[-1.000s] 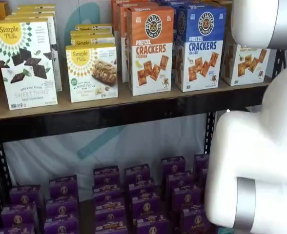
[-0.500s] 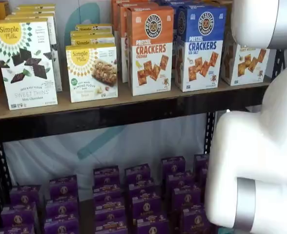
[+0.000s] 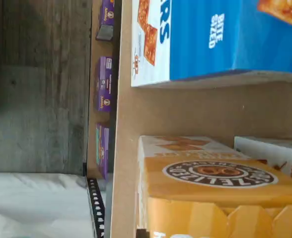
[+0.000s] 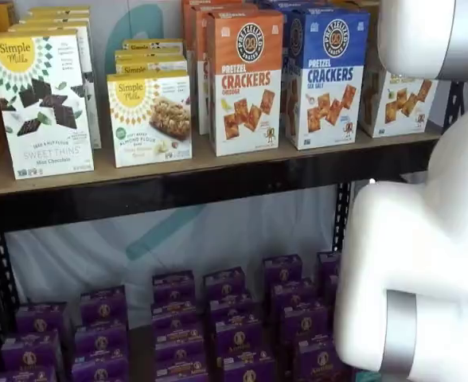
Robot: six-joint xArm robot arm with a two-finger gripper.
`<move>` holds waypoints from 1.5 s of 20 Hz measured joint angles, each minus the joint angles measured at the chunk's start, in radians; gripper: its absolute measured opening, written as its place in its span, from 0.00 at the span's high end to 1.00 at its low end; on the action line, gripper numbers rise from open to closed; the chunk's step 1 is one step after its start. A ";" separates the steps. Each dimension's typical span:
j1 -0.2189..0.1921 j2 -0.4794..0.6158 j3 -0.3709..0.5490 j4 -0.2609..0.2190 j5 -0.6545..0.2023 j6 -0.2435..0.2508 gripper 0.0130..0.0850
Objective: Retrieve the yellow and white box located on the top shelf, the sixth one from the left
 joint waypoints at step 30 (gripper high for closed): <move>-0.098 -0.373 0.243 -0.051 0.270 -0.099 0.33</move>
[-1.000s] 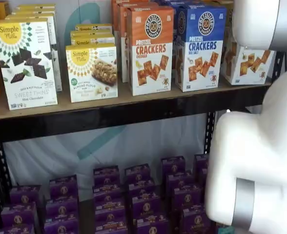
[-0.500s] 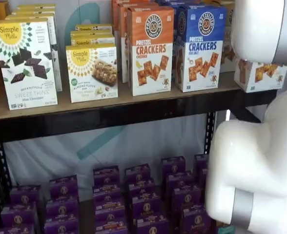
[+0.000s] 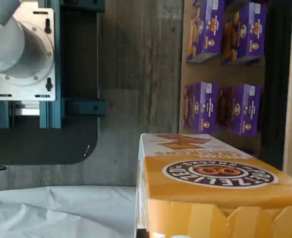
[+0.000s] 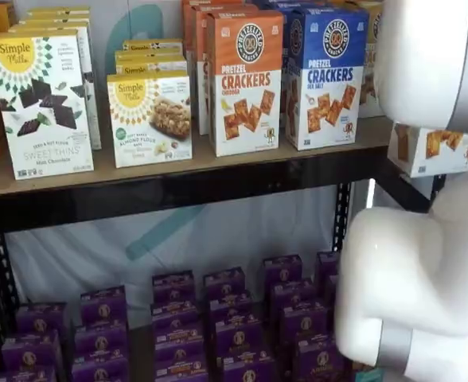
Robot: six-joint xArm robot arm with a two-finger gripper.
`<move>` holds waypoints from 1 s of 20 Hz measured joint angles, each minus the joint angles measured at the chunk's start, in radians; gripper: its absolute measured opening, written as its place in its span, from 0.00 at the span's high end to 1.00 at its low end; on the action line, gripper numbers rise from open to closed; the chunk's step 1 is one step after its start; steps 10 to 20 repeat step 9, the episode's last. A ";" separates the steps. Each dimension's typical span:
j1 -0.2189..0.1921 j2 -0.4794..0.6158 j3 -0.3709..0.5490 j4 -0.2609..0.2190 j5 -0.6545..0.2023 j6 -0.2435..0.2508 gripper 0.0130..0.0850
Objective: Retrieve the yellow and white box located on the top shelf, the sixth one from the left
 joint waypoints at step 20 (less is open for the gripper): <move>0.031 -0.053 0.048 0.004 0.031 0.034 0.33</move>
